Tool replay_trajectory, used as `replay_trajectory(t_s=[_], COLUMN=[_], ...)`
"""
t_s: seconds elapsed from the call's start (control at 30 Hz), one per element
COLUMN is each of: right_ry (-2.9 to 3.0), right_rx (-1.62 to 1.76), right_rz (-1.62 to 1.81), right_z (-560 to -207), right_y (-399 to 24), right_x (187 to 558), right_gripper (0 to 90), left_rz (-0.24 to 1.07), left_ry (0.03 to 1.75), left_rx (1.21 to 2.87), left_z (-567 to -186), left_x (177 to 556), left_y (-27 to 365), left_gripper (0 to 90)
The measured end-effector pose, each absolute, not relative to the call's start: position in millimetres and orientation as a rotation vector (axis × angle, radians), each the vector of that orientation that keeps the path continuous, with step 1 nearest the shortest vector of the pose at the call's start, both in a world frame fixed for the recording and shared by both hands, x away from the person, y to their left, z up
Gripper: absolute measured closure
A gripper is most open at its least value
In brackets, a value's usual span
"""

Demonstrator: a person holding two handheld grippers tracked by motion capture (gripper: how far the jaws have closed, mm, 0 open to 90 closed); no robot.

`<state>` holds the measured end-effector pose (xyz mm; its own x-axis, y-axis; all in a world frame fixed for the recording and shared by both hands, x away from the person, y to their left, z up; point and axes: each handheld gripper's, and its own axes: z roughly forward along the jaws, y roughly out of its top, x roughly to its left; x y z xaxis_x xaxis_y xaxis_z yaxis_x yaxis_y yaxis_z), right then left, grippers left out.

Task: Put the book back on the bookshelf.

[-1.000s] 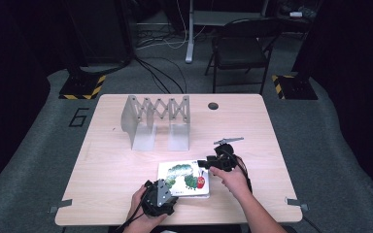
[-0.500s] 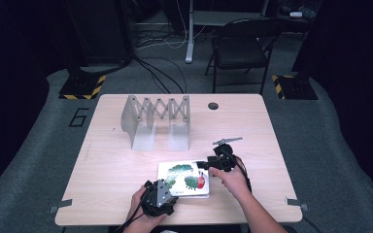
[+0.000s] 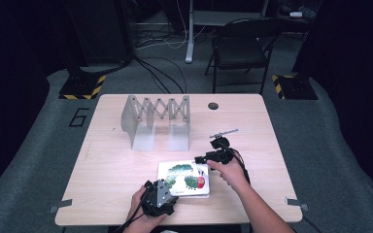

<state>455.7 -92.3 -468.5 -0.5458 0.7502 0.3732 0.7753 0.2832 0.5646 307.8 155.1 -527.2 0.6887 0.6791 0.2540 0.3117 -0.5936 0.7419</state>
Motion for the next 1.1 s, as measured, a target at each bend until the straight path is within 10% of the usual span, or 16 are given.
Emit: replay_trajectory(t_s=[1.1], right_ry=[-2.428], right_rx=[-1.403], right_rz=[-1.081], right_z=[-495], right_y=[-84], right_x=[458], right_gripper=[34.5], left_rz=[0.698], left_ry=[0.756], left_rx=[2.203], left_z=[-528], left_x=[308], left_y=[155], left_gripper=[21.7])
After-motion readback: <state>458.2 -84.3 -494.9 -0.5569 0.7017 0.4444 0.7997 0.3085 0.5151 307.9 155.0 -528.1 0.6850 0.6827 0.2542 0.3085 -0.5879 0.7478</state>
